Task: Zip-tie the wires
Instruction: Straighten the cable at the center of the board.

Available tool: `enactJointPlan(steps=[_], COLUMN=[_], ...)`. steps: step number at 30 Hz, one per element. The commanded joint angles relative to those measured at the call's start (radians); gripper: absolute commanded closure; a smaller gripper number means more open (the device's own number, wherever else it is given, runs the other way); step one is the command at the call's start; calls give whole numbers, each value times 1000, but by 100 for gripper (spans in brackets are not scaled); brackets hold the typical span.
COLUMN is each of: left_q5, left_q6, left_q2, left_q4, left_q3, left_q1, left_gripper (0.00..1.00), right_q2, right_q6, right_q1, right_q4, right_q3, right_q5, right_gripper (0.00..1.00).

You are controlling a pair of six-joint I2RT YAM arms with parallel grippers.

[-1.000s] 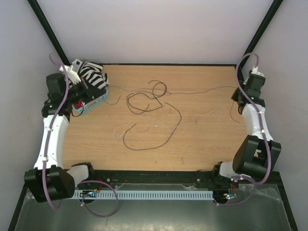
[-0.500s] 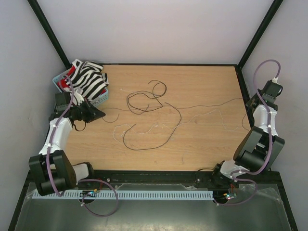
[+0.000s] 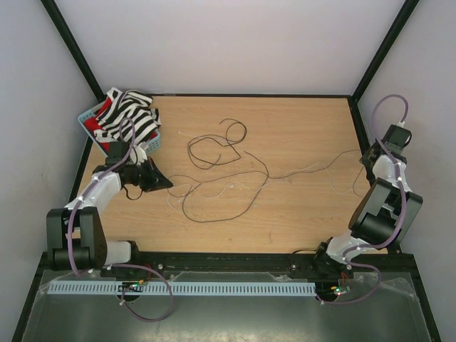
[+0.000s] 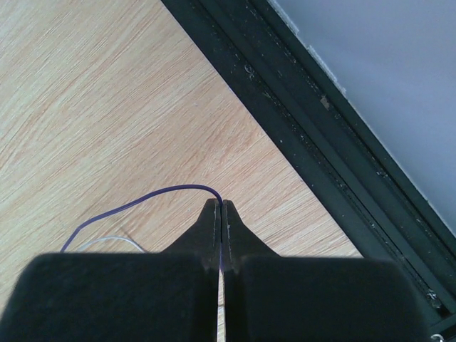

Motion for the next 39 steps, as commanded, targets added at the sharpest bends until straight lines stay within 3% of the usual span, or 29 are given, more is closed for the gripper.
enactJointPlan(steps=[1,8,12,18,23,28,34,39], left_q5=[-20,-16,-27,-41,-48,-94,-175,-268], left_q6=[15,15,7,8,2,52,104,56], left_q2=[16,72,89,115,85,-10,-107,-77], left_q4=[20,48,71,84,89,16,-7,-18], left_q3=[-32,-82,-105,-112,-101,-9,81,99], left_q1=[-24,-52,-71,-73,-76,-137,-294,-423], left_gripper=[98,89,88,88,86,74,62,60], right_q2=[13,53,73,63,18,-45,-162,-274], right_q6=[38,55,65,72,68,67,65,98], right_q1=[-7,-6,-6,-6,-5,10,85,162], right_q4=[46,80,92,93,86,70,51,82], right_q3=[-33,-64,-73,-78,-91,-92,-94,-139], right_q5=[5,-61,-89,-145,-176,-195,-165,-227], right_gripper=[100,99,93,69,42,20,13,13])
